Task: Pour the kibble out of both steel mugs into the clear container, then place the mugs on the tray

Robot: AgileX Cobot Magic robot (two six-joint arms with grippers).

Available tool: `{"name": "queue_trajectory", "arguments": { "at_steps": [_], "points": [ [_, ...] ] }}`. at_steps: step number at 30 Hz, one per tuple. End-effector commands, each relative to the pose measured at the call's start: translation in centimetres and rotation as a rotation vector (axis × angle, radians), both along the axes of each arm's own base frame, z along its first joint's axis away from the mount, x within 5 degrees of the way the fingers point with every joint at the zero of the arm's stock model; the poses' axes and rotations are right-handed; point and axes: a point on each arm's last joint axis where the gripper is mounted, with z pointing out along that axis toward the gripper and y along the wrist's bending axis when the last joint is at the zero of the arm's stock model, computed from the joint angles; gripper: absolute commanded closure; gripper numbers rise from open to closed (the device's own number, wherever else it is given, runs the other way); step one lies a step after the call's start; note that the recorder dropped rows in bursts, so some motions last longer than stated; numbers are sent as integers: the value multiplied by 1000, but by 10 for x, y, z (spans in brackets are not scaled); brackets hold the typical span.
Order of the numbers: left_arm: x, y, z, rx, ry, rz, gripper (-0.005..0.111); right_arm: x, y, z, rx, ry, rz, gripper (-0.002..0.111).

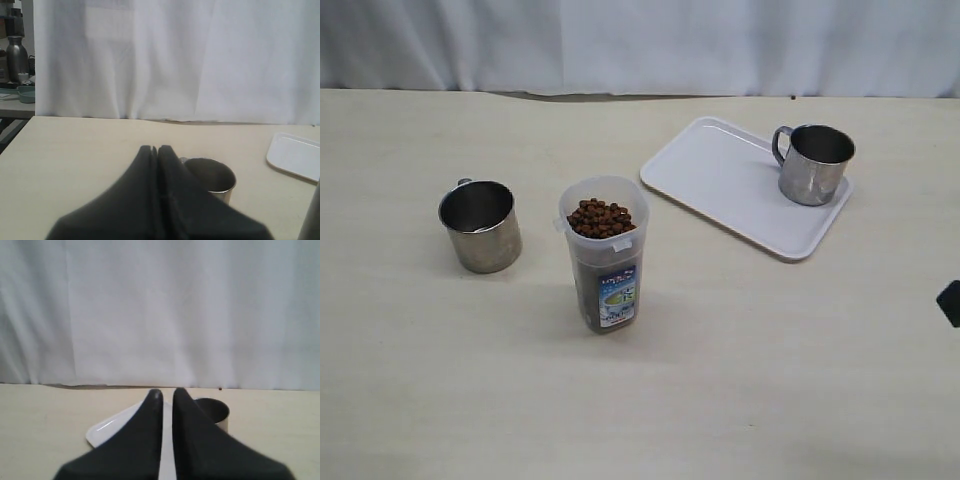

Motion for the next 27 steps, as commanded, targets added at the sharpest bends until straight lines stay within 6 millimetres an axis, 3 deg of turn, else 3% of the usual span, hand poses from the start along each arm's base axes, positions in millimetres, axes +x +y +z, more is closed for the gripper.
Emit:
{"name": "queue_trajectory", "arguments": {
  "at_steps": [1,15,27],
  "points": [
    [0,0,1,-7,-14,-2,107,-17,-8,3,43,7,-51,103],
    [0,0,1,-7,-14,-2,107,-57,-23,-3,59,9,-154,103],
    [0,0,1,-6,-17,-2,107,-58,-25,-7,66,47,-165,103]
  ]
}}
